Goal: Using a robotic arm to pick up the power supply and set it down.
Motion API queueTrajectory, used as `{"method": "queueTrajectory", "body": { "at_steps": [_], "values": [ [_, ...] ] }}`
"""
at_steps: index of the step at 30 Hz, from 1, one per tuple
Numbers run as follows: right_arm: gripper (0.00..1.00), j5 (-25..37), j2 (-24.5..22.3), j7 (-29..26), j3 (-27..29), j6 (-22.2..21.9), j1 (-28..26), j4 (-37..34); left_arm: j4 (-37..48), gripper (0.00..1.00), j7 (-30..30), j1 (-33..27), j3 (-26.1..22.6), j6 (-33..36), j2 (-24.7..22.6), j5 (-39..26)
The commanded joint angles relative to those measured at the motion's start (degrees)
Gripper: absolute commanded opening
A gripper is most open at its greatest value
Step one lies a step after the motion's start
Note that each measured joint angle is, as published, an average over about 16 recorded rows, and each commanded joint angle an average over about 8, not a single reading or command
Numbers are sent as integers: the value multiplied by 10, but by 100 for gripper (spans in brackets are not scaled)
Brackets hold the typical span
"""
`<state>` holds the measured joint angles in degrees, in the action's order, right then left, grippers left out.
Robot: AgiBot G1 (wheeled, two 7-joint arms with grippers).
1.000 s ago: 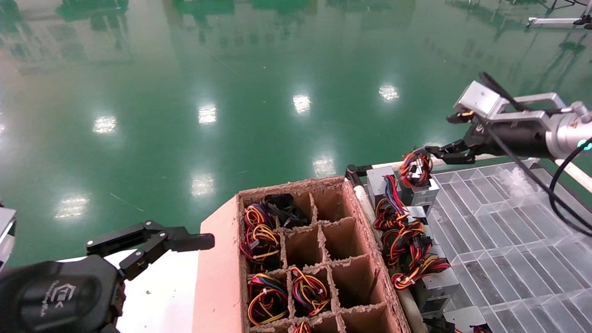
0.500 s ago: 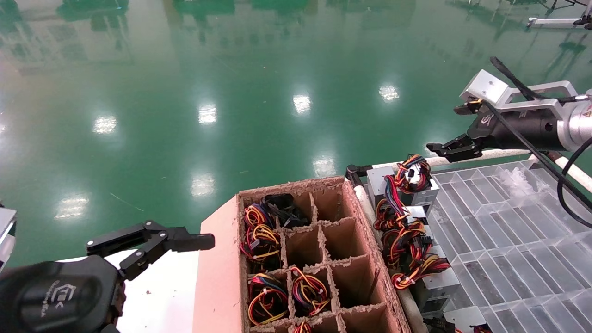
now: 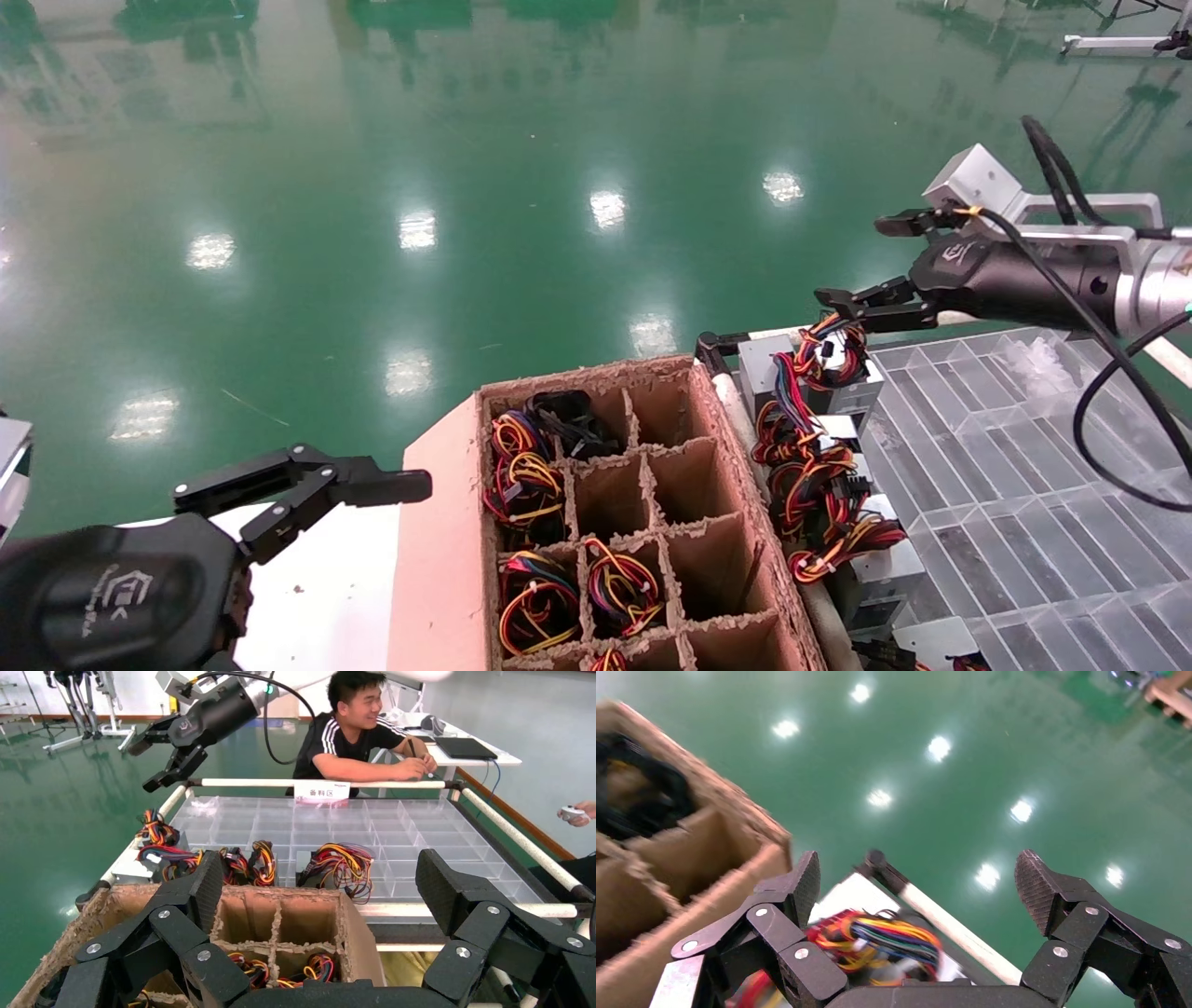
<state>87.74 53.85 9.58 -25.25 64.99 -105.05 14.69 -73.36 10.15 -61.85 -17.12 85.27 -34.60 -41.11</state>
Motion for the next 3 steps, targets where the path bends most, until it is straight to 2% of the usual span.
{"method": "queueTrajectory", "body": {
  "at_steps": [1,3],
  "values": [
    [100,-35,-14,-16,7,16,33,45,0,100,0,0,0,0,0,0],
    [100,-45,-19,-20,9,20,43,58,0,100,0,0,0,0,0,0]
  ]
}}
